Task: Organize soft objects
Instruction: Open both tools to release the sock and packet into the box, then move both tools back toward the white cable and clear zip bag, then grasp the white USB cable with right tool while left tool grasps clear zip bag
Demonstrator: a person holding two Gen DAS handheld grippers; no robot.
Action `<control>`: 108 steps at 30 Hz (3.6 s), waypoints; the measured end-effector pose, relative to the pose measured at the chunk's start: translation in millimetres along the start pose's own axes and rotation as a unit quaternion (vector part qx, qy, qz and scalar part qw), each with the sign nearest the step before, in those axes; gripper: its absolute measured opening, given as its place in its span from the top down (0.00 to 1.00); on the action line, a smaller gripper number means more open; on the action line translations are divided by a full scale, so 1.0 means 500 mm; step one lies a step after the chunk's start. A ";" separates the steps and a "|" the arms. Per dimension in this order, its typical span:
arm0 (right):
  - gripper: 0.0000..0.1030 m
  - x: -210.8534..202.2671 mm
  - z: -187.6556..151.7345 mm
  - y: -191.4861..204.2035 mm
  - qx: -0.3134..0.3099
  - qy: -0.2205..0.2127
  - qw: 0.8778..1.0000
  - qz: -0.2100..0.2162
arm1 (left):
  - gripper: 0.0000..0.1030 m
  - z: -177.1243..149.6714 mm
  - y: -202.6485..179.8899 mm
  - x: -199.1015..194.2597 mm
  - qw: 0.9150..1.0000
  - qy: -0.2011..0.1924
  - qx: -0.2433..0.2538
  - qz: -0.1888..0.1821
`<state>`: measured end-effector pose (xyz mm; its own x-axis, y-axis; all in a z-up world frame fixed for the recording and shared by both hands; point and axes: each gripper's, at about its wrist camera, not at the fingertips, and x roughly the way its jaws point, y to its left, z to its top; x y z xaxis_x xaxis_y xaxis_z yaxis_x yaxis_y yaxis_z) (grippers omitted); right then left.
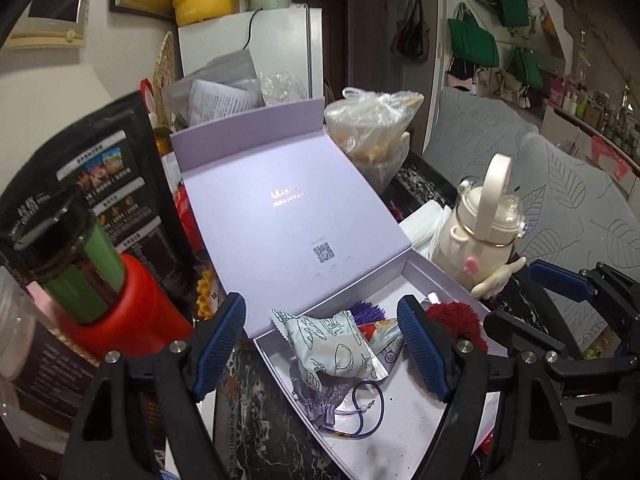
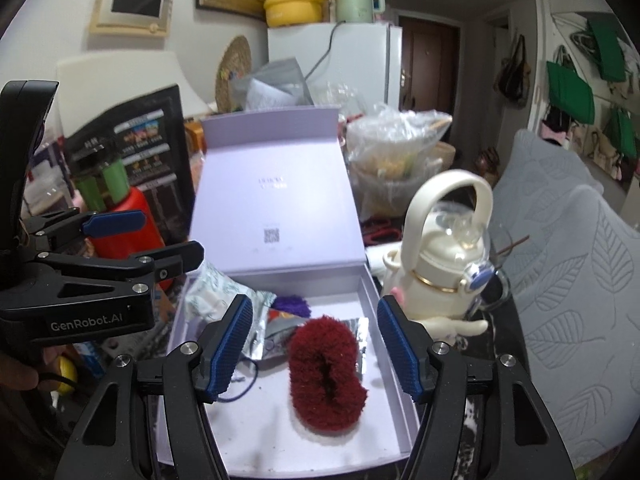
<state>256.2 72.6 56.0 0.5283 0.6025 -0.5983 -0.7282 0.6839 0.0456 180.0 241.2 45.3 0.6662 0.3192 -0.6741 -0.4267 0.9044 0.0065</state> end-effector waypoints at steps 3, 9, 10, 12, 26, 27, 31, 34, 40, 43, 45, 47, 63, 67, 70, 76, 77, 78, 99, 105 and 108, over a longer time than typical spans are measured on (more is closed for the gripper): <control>0.37 -0.026 0.006 0.005 -0.002 -0.016 1.000 0.001 | 0.24 0.004 0.000 -0.030 1.000 -0.017 0.001 -0.002; 0.37 -0.080 0.013 0.015 -0.008 -0.051 0.999 -0.005 | 0.24 0.009 -0.007 -0.086 0.999 -0.045 0.010 -0.015; 0.36 -0.088 0.013 0.017 -0.010 -0.056 0.998 -0.007 | 0.24 0.009 -0.007 -0.097 0.999 -0.050 0.012 -0.018; 0.34 -0.104 0.014 0.021 -0.012 -0.064 0.998 -0.011 | 0.22 0.008 -0.009 -0.112 0.998 -0.058 0.013 -0.023; 0.34 -0.154 -0.054 -0.004 0.033 -0.047 0.998 -0.032 | 0.06 -0.005 -0.033 -0.191 0.993 -0.101 0.023 -0.052; 0.34 -0.165 -0.062 -0.009 0.038 -0.046 0.998 -0.036 | 0.06 -0.007 -0.038 -0.195 0.993 -0.103 0.025 -0.053; 0.34 -0.202 -0.090 -0.028 0.053 -0.045 0.996 -0.049 | 0.06 -0.018 -0.070 -0.212 0.991 -0.111 0.041 -0.067; 0.34 -0.230 -0.111 -0.040 0.065 -0.045 0.995 -0.060 | 0.06 -0.033 -0.100 -0.219 0.989 -0.108 0.056 -0.084; 0.33 -0.276 -0.159 -0.059 0.086 -0.042 0.992 -0.078 | 0.06 -0.069 -0.160 -0.229 0.987 -0.085 0.077 -0.115; 0.33 -0.298 -0.183 -0.068 0.096 -0.041 0.991 -0.084 | 0.06 -0.088 -0.182 -0.237 0.986 -0.078 0.082 -0.125; 0.33 -0.311 -0.200 -0.075 0.101 -0.040 0.990 -0.090 | 0.06 -0.103 -0.199 -0.244 0.985 -0.075 0.088 -0.129; 0.33 -0.325 -0.217 -0.081 0.107 -0.040 0.989 -0.097 | 0.06 -0.117 -0.215 -0.250 0.984 -0.073 0.093 -0.131; 0.31 -0.374 -0.358 -0.132 0.148 -0.003 0.981 -0.127 | 0.06 -0.238 -0.294 -0.228 0.975 -0.009 0.090 -0.203; 0.31 -0.378 -0.390 -0.142 0.156 0.010 0.979 -0.134 | 0.06 -0.266 -0.320 -0.216 0.973 0.002 0.096 -0.208; 0.31 -0.381 -0.412 -0.152 0.164 0.018 0.976 -0.139 | 0.06 -0.283 -0.339 -0.204 0.970 0.016 0.099 -0.220; 0.31 -0.397 -0.464 -0.175 0.175 0.034 0.972 -0.156 | 0.06 -0.317 -0.387 -0.189 0.960 0.044 0.119 -0.248; 0.31 -0.398 -0.472 -0.179 0.177 0.037 0.971 -0.159 | 0.06 -0.323 -0.399 -0.188 0.959 0.047 0.125 -0.251; 0.31 -0.400 -0.481 -0.184 0.180 0.039 0.970 -0.162 | 0.06 -0.327 -0.405 -0.186 0.958 0.050 0.129 -0.253; 0.31 -0.389 -0.577 -0.261 0.230 0.062 0.957 -0.168 | 0.06 -0.412 -0.521 -0.076 0.948 0.135 0.146 -0.249; 0.31 -0.375 -0.575 -0.268 0.234 0.067 0.955 -0.171 | 0.36 -0.423 -0.520 -0.065 0.948 0.131 0.146 -0.250; 0.31 -0.365 -0.572 -0.275 0.247 0.068 0.953 -0.161 | 0.43 -0.418 -0.505 -0.064 0.948 0.124 0.132 -0.261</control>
<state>135.0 -249.2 -70.0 0.6035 0.2916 -0.7421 -0.2245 0.9552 0.1927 138.5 -56.4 -88.9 0.5660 -0.2381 -0.7893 0.1116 0.9707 -0.2128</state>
